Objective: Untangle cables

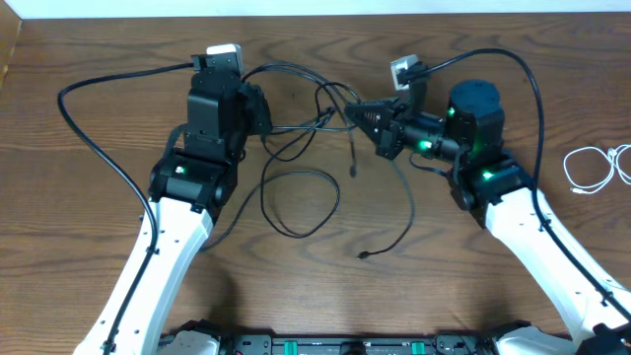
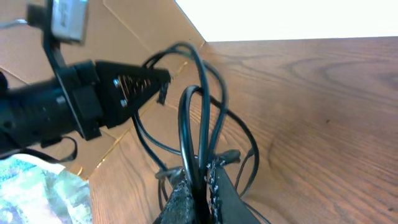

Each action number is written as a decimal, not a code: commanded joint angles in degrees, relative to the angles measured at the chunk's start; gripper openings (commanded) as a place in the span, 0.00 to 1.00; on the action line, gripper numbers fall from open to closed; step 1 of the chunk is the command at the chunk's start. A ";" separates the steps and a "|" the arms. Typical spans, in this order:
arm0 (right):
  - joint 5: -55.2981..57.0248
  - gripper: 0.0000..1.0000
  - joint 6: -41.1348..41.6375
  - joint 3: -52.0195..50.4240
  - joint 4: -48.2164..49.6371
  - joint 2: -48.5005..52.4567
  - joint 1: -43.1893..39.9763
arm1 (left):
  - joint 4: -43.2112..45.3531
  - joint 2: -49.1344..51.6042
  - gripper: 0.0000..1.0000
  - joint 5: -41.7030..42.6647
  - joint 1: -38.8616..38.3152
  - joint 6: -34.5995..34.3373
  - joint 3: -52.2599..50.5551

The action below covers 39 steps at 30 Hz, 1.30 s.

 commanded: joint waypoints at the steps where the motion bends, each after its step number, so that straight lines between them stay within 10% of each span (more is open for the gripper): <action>1: 1.16 0.01 -0.20 0.33 -0.02 -3.96 -4.48 | -1.90 -0.33 0.08 -9.70 1.07 0.44 0.55; 23: 1.20 0.01 0.02 0.33 -8.63 -11.69 -21.29 | -6.23 -0.35 0.08 -7.50 11.34 0.44 0.55; 39: 1.01 0.01 -9.18 0.31 -13.77 -10.21 -19.93 | 14.43 -0.48 0.08 41.92 11.28 -0.76 0.55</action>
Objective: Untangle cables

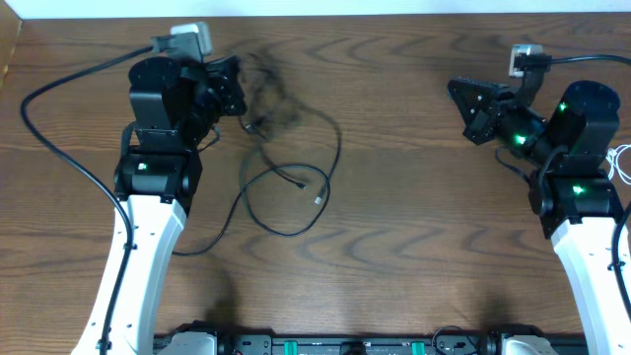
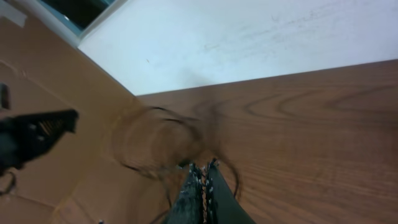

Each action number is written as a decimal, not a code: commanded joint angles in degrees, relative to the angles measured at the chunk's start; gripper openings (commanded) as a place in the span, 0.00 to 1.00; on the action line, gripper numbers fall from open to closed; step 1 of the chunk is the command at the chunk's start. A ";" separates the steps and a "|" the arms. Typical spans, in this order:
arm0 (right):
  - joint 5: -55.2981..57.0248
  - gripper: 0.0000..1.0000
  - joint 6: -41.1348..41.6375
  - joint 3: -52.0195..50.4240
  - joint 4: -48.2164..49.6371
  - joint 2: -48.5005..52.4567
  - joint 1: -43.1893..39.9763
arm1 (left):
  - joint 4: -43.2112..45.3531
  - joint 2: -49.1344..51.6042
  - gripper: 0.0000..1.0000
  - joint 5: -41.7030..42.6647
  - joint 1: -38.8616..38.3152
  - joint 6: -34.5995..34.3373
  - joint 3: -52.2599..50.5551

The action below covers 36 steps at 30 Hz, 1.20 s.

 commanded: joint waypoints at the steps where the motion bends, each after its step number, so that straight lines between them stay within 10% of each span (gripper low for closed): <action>1: -0.17 0.02 -7.63 0.31 -0.42 0.76 1.27 | 3.63 -0.57 0.08 18.40 -0.07 -1.95 0.52; 12: 1.57 0.38 -13.07 0.31 -3.61 4.46 6.16 | 5.77 -1.01 0.07 23.82 -0.04 -4.02 0.52; 17: 1.55 0.54 -12.61 0.31 -3.78 8.44 8.28 | -1.88 -0.98 0.08 12.15 -0.04 2.03 0.52; 22: 1.57 0.58 -12.37 0.31 -3.69 10.49 10.45 | -10.67 1.68 0.52 -14.08 -0.04 5.42 0.52; 28: 1.57 0.59 -12.11 0.31 -3.17 10.49 11.30 | -10.51 11.17 0.84 -15.91 -0.04 11.82 0.52; 36: 1.57 0.61 -11.04 0.31 -3.32 10.49 11.37 | -3.65 21.84 0.90 -12.28 -0.04 11.78 0.52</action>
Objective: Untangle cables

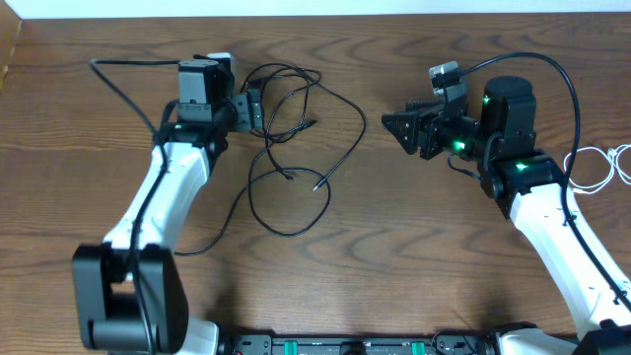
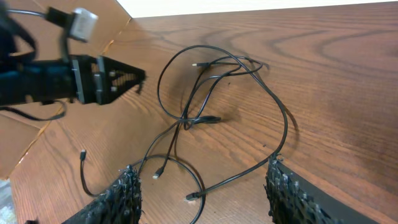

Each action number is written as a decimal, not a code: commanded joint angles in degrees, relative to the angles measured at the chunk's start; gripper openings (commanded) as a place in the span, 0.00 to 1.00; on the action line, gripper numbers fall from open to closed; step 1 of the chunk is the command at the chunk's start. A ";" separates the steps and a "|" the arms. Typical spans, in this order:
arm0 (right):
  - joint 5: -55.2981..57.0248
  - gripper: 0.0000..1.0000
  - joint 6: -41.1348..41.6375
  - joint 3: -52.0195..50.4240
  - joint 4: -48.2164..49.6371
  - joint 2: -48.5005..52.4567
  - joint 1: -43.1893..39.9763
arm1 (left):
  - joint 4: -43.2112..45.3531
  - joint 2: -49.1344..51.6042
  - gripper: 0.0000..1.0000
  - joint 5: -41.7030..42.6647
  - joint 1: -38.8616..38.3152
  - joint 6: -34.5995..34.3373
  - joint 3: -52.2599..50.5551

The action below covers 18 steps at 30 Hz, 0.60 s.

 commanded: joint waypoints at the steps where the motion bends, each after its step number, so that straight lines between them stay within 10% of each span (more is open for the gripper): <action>1: -0.15 0.61 0.48 0.31 -0.02 -0.07 0.39 | 2.64 2.97 0.91 1.92 0.02 1.25 0.50; 18: -0.13 0.61 0.66 0.31 0.39 -0.07 0.39 | 10.97 16.35 0.90 20.74 -0.15 -0.20 0.50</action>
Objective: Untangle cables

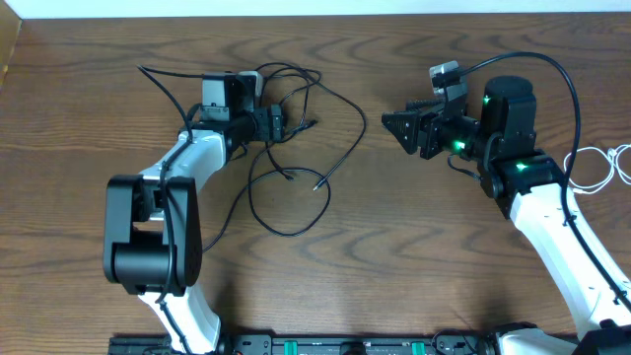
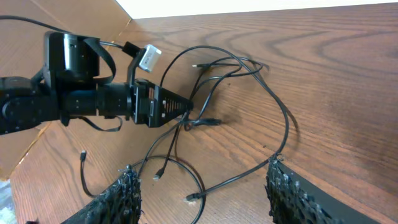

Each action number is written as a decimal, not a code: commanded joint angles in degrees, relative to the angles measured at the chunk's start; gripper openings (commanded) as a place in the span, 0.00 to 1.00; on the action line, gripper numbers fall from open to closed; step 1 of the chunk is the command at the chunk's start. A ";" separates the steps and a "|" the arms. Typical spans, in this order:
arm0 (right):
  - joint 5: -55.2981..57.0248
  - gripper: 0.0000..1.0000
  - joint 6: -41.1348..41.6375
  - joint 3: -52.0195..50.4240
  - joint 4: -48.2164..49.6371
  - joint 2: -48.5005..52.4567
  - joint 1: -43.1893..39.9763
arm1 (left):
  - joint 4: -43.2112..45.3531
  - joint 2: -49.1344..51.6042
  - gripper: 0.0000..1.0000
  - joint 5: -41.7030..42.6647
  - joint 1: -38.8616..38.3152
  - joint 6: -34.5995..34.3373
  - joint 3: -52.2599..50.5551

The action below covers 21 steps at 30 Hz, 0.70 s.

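Note:
Black cables lie in a loose tangle left of the table's middle, with loops and several free plug ends. My left gripper is low at the left side of the tangle, its tip against a cable crossing. Whether its jaws are apart is hidden by the angle. My right gripper hovers to the right of the tangle, pointing at it. It stands wide open with nothing between its fingers.
A coiled white cable lies at the table's right edge. The left arm is folded back over the near-left part of the table. Pale wall borders the table's far edge.
My left gripper has moved right and slightly nearer, from beside the tangle into its left side. The left arm is now folded. My right gripper and the cables lie as before.
At first both grippers met at the tangle in the table's middle, the right shut on a black cable. Then the arms stood far apart, with the cables blurred by the left gripper. Later the right was open and the cables lay spread out; now the left is at them.

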 commanded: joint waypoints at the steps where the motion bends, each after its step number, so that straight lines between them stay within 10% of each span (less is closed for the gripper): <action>1: -0.13 0.61 0.50 0.31 0.13 -0.07 0.39 | 1.46 0.22 0.91 4.55 -0.33 -0.24 0.50; 21: 1.01 0.63 1.55 0.31 0.13 -0.07 0.39 | 7.48 0.50 0.91 -9.49 -4.17 1.81 0.50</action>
